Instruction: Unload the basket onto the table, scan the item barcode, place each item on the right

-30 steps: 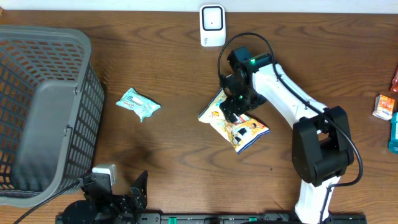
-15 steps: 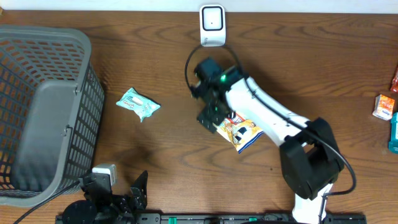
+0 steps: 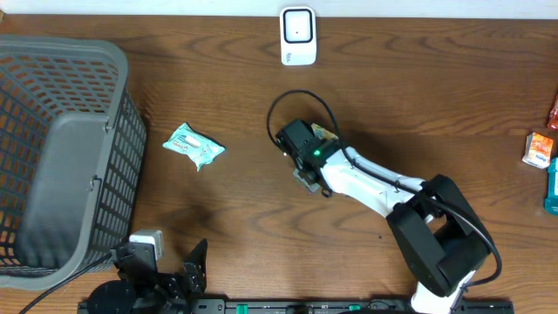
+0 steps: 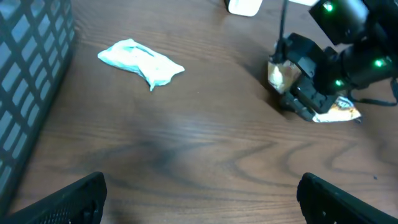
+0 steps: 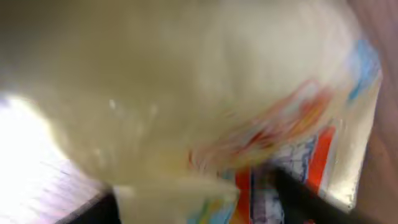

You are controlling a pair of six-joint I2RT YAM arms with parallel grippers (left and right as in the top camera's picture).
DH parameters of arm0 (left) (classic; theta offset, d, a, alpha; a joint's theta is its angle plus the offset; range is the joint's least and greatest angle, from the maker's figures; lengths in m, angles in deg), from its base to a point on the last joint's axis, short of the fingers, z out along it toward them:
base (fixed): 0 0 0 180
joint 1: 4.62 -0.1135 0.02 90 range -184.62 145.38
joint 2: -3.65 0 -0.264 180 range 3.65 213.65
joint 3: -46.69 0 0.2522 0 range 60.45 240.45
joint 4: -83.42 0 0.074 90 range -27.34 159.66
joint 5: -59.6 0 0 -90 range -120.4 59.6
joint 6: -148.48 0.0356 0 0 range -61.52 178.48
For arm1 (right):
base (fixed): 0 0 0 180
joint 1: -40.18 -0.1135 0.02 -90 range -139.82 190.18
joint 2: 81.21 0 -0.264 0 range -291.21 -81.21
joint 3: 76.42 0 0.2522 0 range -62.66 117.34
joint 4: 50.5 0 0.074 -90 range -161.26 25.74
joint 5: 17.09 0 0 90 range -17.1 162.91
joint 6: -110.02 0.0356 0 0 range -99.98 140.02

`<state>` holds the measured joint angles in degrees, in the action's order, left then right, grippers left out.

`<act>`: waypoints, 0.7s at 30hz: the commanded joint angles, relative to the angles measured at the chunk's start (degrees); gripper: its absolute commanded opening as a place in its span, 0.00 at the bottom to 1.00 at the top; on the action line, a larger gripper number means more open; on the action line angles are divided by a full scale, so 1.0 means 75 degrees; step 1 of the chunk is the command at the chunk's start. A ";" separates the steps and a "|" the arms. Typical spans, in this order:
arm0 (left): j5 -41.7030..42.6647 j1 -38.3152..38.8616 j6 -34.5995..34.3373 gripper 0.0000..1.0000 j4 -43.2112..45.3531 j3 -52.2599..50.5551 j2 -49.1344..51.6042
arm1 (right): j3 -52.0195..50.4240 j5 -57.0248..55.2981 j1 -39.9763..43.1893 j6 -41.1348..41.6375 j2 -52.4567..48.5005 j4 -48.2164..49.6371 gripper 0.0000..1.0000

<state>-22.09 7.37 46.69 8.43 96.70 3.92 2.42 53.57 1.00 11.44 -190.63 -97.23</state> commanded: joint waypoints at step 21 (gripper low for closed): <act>0.0032 -0.0032 0.0015 0.98 0.0006 0.0038 0.0003 | 0.2667 1.1992 0.2212 -0.5266 -0.0498 -0.6146 0.01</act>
<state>-21.91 7.37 46.69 8.41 96.70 3.90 24.73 125.53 16.87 -15.80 -194.13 -142.69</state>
